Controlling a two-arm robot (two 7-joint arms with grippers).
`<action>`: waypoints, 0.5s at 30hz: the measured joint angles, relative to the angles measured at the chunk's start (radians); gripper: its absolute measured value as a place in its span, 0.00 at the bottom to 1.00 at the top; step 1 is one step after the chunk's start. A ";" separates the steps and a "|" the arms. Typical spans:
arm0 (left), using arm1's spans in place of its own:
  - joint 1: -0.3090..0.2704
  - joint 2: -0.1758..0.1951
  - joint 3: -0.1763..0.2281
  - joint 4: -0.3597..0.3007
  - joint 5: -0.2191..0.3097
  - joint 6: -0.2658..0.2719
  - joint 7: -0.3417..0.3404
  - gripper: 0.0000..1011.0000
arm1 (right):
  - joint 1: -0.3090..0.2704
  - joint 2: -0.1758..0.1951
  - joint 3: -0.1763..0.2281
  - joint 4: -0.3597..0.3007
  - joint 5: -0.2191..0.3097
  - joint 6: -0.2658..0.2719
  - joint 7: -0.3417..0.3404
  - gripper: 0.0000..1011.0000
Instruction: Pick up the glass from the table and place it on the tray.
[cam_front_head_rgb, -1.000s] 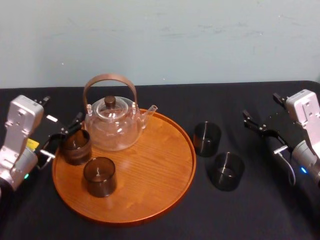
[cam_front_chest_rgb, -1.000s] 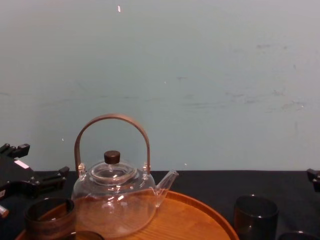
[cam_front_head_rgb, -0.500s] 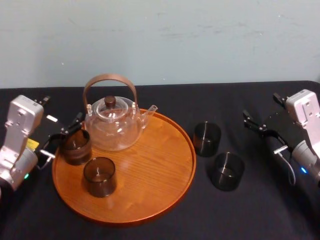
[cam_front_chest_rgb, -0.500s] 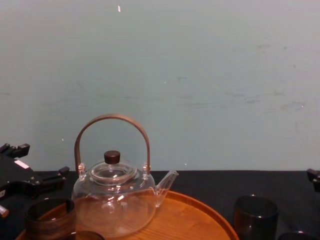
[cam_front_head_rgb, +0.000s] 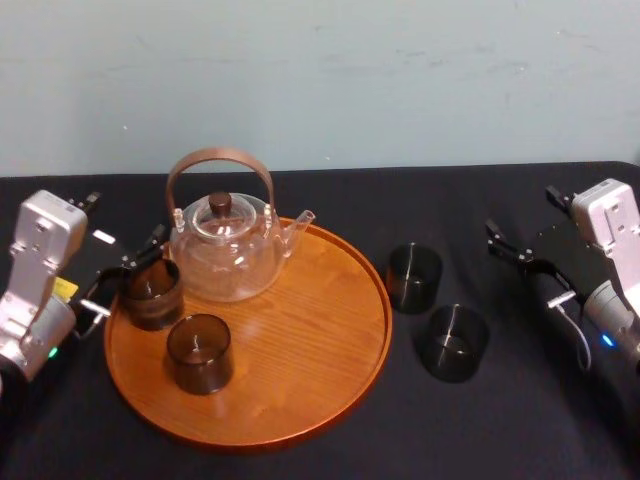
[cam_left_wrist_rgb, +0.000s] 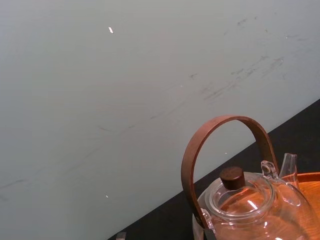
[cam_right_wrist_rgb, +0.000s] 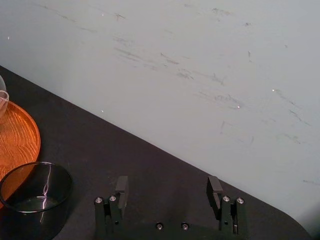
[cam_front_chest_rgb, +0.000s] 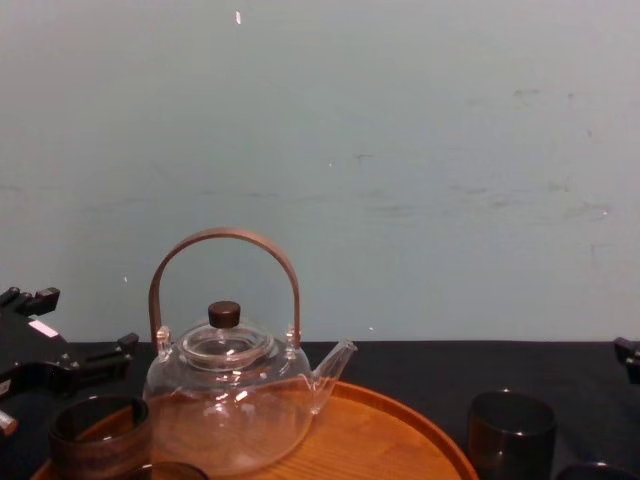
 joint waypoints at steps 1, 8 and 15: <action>0.000 0.000 0.000 0.000 0.000 0.000 0.000 0.99 | 0.000 0.000 0.000 0.000 0.000 0.000 0.000 0.99; 0.000 0.000 0.000 0.000 0.000 0.000 0.000 0.99 | 0.000 0.000 0.000 0.000 0.000 0.000 0.000 0.99; 0.000 0.000 0.000 0.000 0.000 0.000 0.000 0.99 | -0.008 0.004 0.013 -0.013 0.005 0.001 0.032 0.99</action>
